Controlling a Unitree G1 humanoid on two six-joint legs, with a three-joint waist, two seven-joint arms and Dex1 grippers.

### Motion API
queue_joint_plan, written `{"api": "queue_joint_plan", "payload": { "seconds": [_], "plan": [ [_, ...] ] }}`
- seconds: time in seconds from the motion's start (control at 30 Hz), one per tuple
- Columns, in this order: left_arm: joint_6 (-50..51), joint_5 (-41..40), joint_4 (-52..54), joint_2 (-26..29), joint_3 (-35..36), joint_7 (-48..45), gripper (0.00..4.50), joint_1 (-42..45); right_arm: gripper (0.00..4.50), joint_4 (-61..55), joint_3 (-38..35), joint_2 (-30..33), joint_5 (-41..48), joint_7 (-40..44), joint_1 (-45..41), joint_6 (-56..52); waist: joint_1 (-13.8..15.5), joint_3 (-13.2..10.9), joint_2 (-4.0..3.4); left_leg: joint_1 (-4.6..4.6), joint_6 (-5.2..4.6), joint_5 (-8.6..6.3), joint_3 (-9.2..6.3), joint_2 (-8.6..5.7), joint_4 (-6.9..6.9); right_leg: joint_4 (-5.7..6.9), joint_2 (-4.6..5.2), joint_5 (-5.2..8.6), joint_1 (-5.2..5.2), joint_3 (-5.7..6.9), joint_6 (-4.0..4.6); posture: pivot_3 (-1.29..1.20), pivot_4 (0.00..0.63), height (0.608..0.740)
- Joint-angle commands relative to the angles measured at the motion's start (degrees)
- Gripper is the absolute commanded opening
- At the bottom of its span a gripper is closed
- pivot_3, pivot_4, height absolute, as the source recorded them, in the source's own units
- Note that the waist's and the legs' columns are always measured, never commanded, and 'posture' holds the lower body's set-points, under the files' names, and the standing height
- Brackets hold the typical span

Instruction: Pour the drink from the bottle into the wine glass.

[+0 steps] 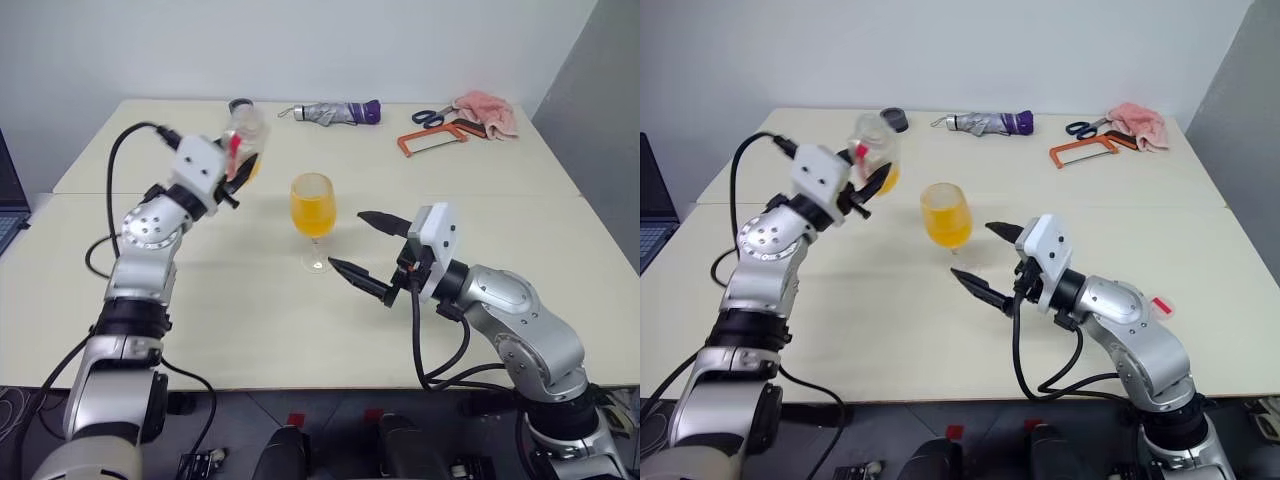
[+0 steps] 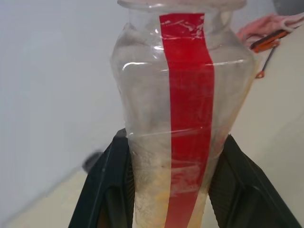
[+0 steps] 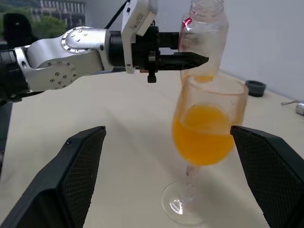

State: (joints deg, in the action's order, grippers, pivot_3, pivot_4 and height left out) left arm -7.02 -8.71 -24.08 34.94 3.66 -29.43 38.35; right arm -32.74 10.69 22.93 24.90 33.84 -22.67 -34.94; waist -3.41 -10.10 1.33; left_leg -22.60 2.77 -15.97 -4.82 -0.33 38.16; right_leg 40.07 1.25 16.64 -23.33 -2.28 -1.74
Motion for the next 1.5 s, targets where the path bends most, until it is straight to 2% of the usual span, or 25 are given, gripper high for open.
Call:
{"api": "queue_joint_plan", "payload": {
  "seconds": [0.03,0.2,0.6,0.83,0.9,1.0,1.13,1.23,1.33,1.5],
  "plan": [
    [7.6,-5.4,5.3,0.0,4.7,-0.8,1.65,-3.7,4.50,-2.4,1.0,0.6,1.3,-0.1,-2.8,-3.9,0.1,0.0,0.00,0.00,0.00,0.00,0.00,0.00,0.00,0.00,0.01,0.00,0.00,-0.01,0.00,0.00,0.150,0.740],
    [13.0,-10.4,5.9,-1.0,9.6,-1.9,1.65,-9.8,4.50,-0.7,2.8,-0.1,0.5,0.0,-5.6,-4.8,0.2,0.0,0.01,0.00,-0.10,-0.06,-0.01,0.02,0.02,-0.01,0.06,0.00,0.02,-0.01,0.00,0.00,0.150,0.740],
    [9.2,-11.7,-1.6,-3.6,12.4,-6.3,1.65,-11.3,4.50,1.3,5.6,-0.7,-1.4,2.1,-6.7,-2.1,0.6,0.1,0.07,0.00,-0.14,-0.08,0.00,0.02,0.03,-0.03,0.14,0.00,0.04,0.00,0.00,0.00,0.150,0.740],
    [9.1,-12.5,-0.6,-4.9,13.4,-7.1,4.02,-12.6,4.50,1.1,5.3,-0.6,-1.7,1.9,-6.3,-2.6,0.5,0.1,0.08,0.00,-0.16,-0.09,-0.01,0.02,0.03,-0.04,0.14,0.00,0.04,0.00,0.00,0.00,0.150,0.740],
    [9.3,-12.5,0.5,-5.0,13.4,-7.1,4.47,-13.4,4.50,0.9,5.3,-0.5,-1.7,1.9,-5.9,-2.7,0.5,0.1,0.08,0.01,-0.16,-0.09,-0.01,0.02,0.03,-0.04,0.14,0.00,0.04,-0.01,0.00,0.00,0.150,0.740],
    [9.4,-11.9,2.5,-5.0,13.2,-6.6,4.47,-15.1,4.50,0.7,5.3,0.3,-2.1,2.0,-4.5,-2.4,0.5,0.1,0.08,0.01,-0.16,-0.09,-0.02,0.04,0.01,-0.04,0.12,0.00,0.04,0.00,0.00,0.00,0.150,0.740],
    [9.3,-11.3,7.2,-5.2,13.5,-5.2,4.47,-19.5,4.50,1.9,4.6,1.2,-5.2,0.7,1.5,2.8,0.6,0.1,0.14,0.01,-0.17,-0.10,-0.02,0.08,-0.03,-0.08,0.19,0.00,0.05,-0.02,0.00,0.00,0.150,0.740],
    [10.2,-10.7,11.8,-5.1,13.5,-3.1,4.47,-23.1,4.50,4.3,3.0,0.3,-8.1,0.3,7.8,12.8,0.7,0.1,0.15,0.01,-0.17,-0.10,0.02,0.08,-0.03,-0.08,0.22,0.00,0.04,-0.03,0.00,0.00,0.150,0.740],
    [11.5,-10.5,16.3,-5.2,13.5,-1.3,4.47,-26.0,4.50,6.6,1.1,-0.9,-8.5,0.1,12.5,17.9,0.8,0.1,0.16,0.03,-0.18,-0.10,0.03,0.08,-0.03,-0.09,0.22,0.00,0.09,-0.03,0.00,0.00,0.150,0.740],
    [16.7,-7.4,28.6,-7.6,13.2,7.3,4.47,-34.1,4.50,17.4,-5.8,-8.2,-11.9,-9.5,19.8,29.7,0.8,0.2,0.22,0.16,-0.18,-0.11,0.12,0.11,-0.11,-0.09,0.22,0.00,0.14,-0.13,0.00,0.00,0.150,0.740]
  ]
}}
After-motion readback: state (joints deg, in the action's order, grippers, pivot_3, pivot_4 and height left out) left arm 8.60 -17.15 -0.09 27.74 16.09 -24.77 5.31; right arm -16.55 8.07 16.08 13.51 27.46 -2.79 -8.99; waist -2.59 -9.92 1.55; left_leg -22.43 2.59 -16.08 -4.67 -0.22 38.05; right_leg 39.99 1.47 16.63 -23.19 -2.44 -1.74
